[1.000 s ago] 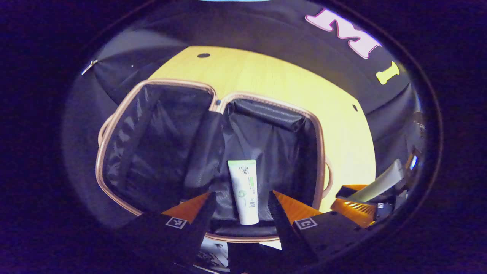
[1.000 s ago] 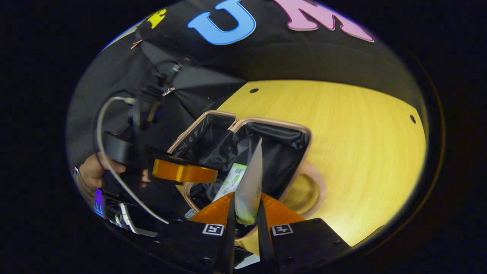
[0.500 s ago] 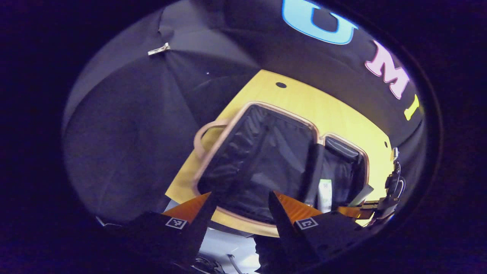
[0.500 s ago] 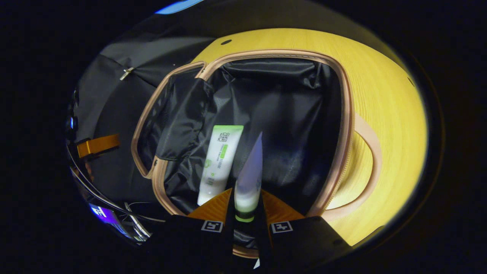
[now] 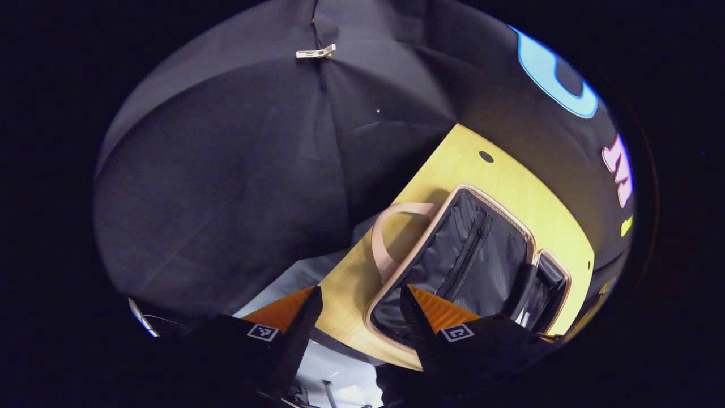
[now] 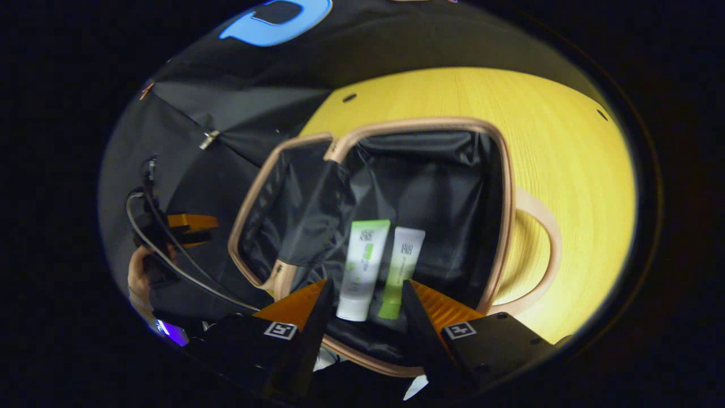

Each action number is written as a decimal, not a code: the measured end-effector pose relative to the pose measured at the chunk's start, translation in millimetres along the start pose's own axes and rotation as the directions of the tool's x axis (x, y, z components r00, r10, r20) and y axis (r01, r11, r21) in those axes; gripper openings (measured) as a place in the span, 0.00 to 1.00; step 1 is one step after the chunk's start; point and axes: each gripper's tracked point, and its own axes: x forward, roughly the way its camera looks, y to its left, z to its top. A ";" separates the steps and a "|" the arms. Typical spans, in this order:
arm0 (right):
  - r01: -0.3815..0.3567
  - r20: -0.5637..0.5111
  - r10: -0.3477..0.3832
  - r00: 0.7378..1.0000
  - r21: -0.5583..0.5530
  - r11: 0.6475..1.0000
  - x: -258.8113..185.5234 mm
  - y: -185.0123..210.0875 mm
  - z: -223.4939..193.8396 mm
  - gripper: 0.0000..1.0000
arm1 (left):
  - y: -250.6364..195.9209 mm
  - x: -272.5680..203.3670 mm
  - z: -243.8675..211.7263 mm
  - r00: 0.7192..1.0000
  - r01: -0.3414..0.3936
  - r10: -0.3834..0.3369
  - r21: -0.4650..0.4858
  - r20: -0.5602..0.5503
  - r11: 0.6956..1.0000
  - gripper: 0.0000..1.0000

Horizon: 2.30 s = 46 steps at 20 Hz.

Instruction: First open the suitcase, pack the skin care products into it, and then close the suitcase.

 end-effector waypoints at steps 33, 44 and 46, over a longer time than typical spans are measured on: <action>-0.077 0.347 0.101 0.932 -0.081 0.994 -132.2 5.2 62.7 0.80 | -182.5 -129.8 81.8 0.857 0.476 -0.512 0.293 0.060 0.829 0.06; -0.037 0.460 0.066 0.886 -0.070 0.997 -239.6 -75.3 54.9 0.79 | -445.4 -166.3 -152.0 0.706 0.684 -0.656 0.501 -0.269 0.530 0.06; -0.027 0.472 0.038 0.881 -0.029 0.999 -260.8 -99.5 45.2 0.79 | -453.2 -117.2 -183.8 0.728 0.677 -0.595 0.493 -0.341 0.546 0.06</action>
